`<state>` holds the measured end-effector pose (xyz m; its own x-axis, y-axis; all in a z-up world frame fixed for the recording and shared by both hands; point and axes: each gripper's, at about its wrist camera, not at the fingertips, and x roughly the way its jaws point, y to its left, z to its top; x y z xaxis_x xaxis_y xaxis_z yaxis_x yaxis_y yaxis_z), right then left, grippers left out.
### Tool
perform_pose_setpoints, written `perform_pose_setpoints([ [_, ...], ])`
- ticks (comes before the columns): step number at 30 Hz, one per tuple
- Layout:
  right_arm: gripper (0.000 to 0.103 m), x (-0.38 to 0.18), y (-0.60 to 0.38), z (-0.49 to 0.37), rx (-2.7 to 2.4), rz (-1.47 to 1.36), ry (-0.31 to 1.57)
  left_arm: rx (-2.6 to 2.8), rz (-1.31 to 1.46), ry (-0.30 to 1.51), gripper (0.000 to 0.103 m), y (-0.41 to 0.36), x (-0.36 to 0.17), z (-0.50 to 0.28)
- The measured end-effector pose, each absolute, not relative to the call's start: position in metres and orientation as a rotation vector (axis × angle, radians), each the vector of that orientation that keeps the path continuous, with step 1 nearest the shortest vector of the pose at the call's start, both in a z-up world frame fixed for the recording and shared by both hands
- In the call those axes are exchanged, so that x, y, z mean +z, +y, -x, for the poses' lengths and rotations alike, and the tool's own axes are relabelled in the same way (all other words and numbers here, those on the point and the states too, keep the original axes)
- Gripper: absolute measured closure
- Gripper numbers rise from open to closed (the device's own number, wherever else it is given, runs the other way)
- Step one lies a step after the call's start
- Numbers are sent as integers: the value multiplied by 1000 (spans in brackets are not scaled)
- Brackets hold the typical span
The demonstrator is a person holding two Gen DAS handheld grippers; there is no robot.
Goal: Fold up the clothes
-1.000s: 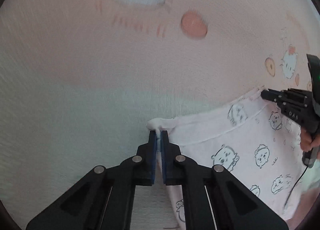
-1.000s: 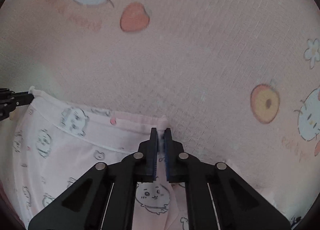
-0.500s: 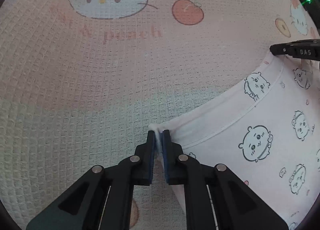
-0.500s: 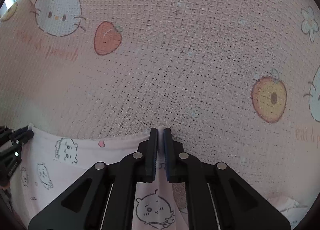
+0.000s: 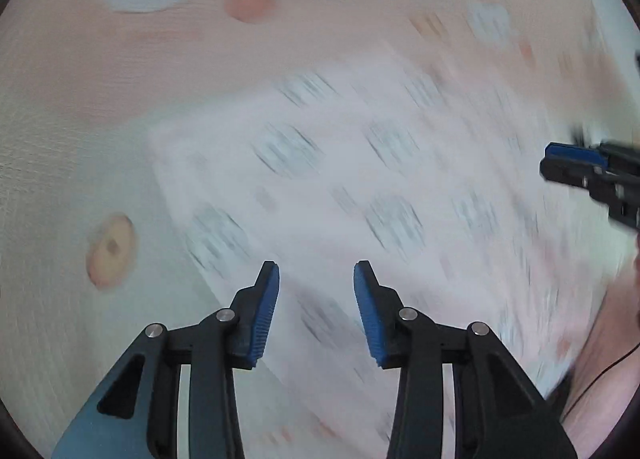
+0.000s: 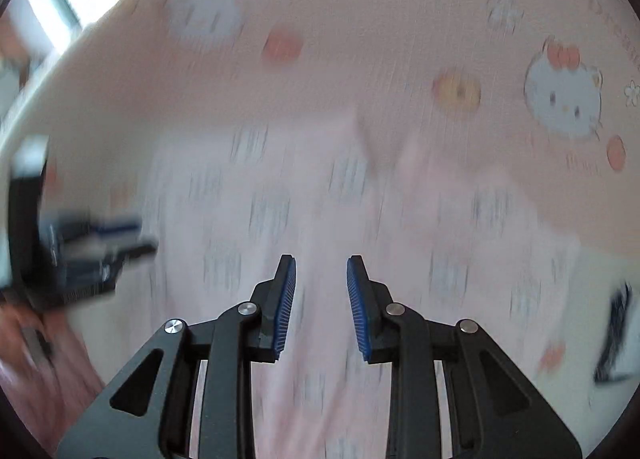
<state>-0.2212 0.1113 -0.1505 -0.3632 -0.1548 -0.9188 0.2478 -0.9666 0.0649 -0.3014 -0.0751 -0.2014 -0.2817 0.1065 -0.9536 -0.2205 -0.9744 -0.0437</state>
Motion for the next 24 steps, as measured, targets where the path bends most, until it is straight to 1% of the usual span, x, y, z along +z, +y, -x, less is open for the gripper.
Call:
perform_pose_setpoints([
  [1, 77, -159, 106, 202, -2397, -1630, 204, 2338, 1774, 172, 63, -66, -204, 288],
  [2, 77, -168, 104, 185, -2389, -1648, 239, 2318, 1800, 165, 64, -59, -207, 274],
  [6, 77, -195, 121, 130, -2395, -1762, 162, 2308, 1877, 115, 66, -52, -215, 230],
  [9, 76, -205, 141, 110, -2414, -1817, 36, 2333, 1914, 56, 67, -55, -219, 203],
  [10, 75, -207, 146, 107, -2407, -1836, 7, 2336, 1931, 68, 67, -54, -223, 196],
  [12, 73, -213, 155, 103, -2401, -1874, -25, 2352, 1955, 171, 67, -51, -235, 180],
  [15, 73, -206, 169, 99, -2414, -1875, -73, 2358, 1954, 231, 67, -49, -232, 166],
  [16, 72, -200, 174, 96, -2435, -1853, -91, 2371, 1950, 218, 67, -51, -228, 163],
  [20, 71, -185, 194, 87, -2510, -1809, -125, 2437, 1768, -20, 67, -55, -207, 168],
  [21, 71, -185, 199, 86, -2521, -1818, -129, 2432, 1742, -29, 67, -51, -206, 174],
  [24, 71, -193, 213, 90, -2529, -1857, -171, 2340, 1818, 122, 67, -35, -228, 186],
])
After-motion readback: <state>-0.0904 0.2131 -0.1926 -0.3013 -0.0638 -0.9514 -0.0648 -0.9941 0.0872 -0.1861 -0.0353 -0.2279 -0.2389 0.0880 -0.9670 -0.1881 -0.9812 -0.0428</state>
